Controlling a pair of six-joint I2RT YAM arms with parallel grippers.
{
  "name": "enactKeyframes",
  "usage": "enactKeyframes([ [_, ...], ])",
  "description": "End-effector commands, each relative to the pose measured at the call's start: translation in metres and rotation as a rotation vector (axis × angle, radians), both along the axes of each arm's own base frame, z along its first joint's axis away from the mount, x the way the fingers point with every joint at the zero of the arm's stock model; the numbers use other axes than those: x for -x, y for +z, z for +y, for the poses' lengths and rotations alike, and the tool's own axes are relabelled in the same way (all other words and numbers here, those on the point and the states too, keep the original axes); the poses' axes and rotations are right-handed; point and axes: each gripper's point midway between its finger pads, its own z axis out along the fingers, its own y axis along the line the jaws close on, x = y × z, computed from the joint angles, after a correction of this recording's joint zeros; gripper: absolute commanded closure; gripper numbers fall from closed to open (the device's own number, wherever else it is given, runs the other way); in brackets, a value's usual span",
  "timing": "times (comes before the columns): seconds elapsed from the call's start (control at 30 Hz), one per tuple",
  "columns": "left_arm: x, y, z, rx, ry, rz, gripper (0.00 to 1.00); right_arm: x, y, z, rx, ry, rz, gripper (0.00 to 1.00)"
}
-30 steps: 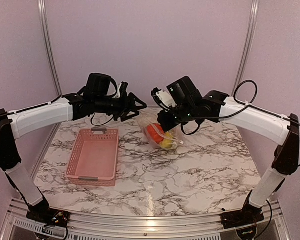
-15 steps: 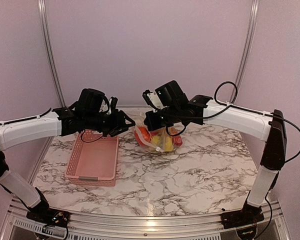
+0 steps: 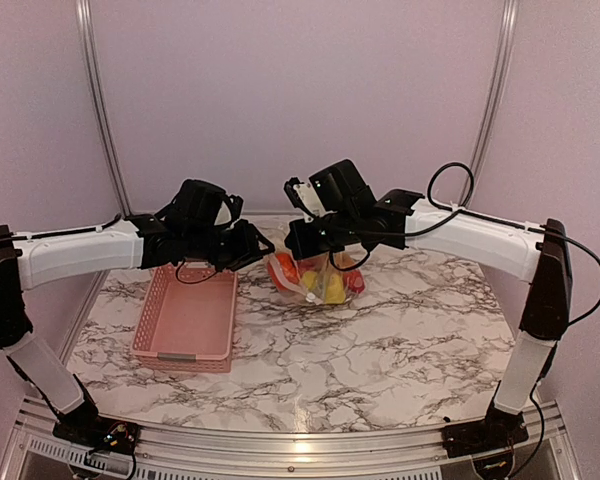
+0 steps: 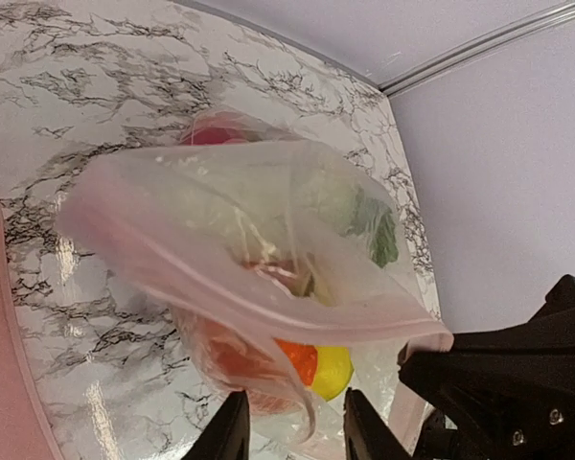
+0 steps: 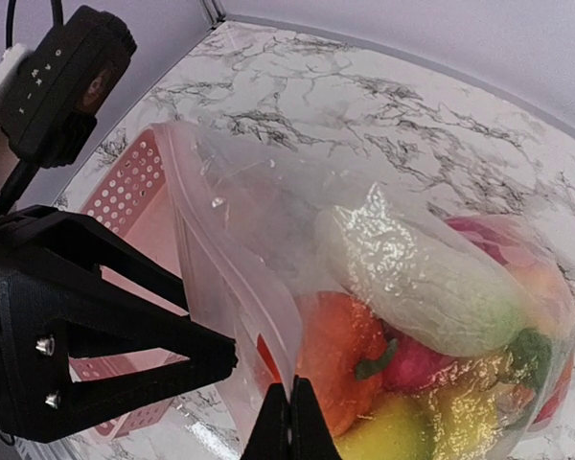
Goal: Open the zip-top bag and remove the fake food
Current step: Open the zipper of the food storage bag at the center of the board.
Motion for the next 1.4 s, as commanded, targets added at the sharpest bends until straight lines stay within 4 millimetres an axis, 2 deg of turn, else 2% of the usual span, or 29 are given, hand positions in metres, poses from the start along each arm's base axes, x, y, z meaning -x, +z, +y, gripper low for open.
enactKeyframes([
  [0.0, -0.014, 0.009, -0.009, -0.002, -0.002, -0.054, 0.7, -0.005, 0.019, 0.011, -0.042, -0.008, -0.032, 1.0],
  [0.13, -0.016, 0.003, -0.006, -0.031, 0.004, -0.051, 0.88, -0.007, 0.015, 0.01, -0.027, -0.021, -0.032, 1.0],
  [0.23, -0.017, -0.003, 0.004, -0.07, 0.026, -0.05, 1.0, -0.011, 0.012, 0.006, -0.006, -0.047, -0.039, 1.0],
  [0.4, -0.015, -0.025, 0.034, -0.117, 0.065, -0.013, 1.0, -0.021, 0.007, -0.011, 0.053, -0.134, -0.074, 1.0],
  [0.6, -0.005, -0.047, 0.055, -0.143, 0.061, 0.037, 1.0, -0.025, 0.015, -0.011, 0.04, -0.147, -0.093, 1.0],
  [0.77, 0.0, -0.04, 0.061, -0.169, 0.047, 0.03, 1.0, -0.021, 0.012, -0.004, 0.042, -0.124, -0.087, 1.0],
  [1.03, 0.013, -0.012, 0.069, -0.196, 0.012, -0.025, 0.92, -0.005, 0.01, 0.011, 0.022, -0.069, -0.067, 1.0],
  [1.23, 0.03, 0.008, 0.058, -0.192, -0.043, -0.064, 0.86, -0.001, 0.006, 0.02, 0.009, -0.051, -0.053, 1.0],
  [1.37, 0.033, 0.02, 0.036, -0.181, -0.091, -0.1, 0.83, 0.0, 0.008, 0.022, 0.0, -0.05, -0.052, 1.0],
])
